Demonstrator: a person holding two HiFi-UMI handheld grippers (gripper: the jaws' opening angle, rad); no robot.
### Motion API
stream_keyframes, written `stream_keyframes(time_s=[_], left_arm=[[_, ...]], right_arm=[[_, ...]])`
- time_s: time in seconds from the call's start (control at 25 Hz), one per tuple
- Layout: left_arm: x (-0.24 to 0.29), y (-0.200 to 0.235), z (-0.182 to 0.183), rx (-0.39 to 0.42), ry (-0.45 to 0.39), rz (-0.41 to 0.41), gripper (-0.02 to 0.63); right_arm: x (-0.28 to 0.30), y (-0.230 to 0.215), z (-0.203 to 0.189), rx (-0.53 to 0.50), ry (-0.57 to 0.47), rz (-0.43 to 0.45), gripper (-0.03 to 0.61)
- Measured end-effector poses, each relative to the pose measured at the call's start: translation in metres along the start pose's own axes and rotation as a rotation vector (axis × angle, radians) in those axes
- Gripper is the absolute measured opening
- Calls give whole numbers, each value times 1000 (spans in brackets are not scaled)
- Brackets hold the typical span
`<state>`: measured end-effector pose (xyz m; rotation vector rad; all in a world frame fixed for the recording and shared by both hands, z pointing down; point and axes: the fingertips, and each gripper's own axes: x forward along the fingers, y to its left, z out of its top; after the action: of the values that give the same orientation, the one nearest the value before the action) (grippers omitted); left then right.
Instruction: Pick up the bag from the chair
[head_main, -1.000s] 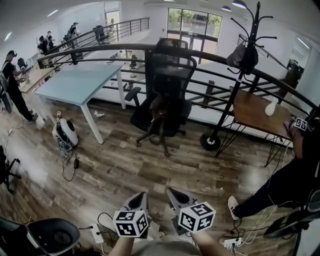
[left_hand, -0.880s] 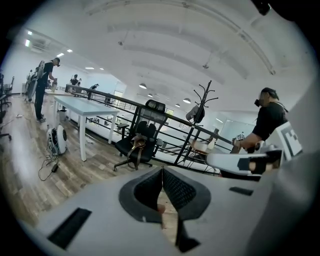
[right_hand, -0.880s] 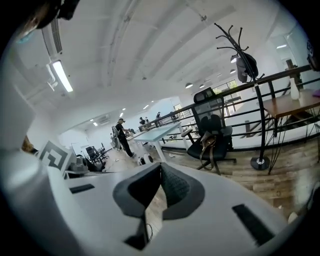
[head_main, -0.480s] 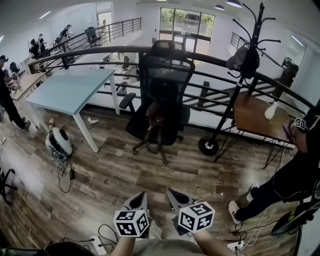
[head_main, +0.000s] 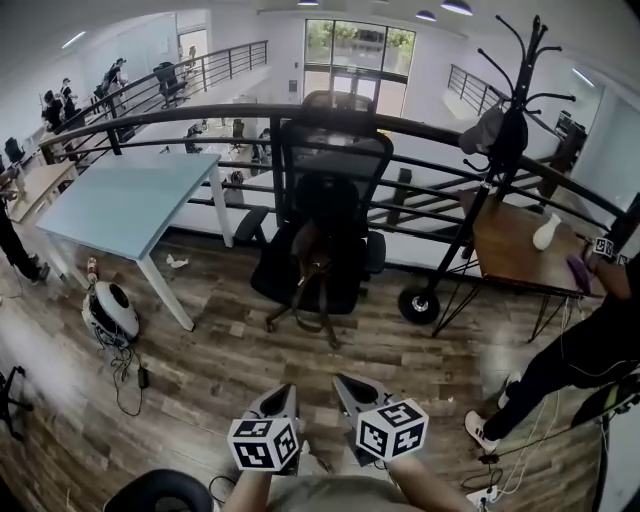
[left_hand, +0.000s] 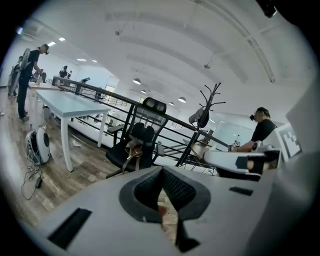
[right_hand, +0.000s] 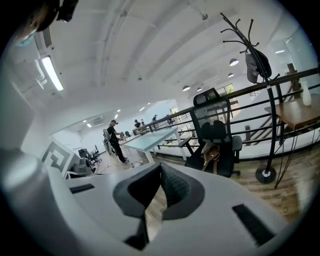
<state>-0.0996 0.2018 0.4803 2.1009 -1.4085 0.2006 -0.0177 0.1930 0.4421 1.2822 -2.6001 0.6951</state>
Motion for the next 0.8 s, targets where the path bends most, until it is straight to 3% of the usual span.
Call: stream_keyframes(time_s=[0.4, 0.8], left_arm=[[51, 49, 47, 17, 13, -33, 3], [95, 80, 58, 29, 62, -43, 3]], right_arm=[[71, -18, 29, 49, -22, -21, 0], [118, -55, 40, 89, -11, -81, 0]])
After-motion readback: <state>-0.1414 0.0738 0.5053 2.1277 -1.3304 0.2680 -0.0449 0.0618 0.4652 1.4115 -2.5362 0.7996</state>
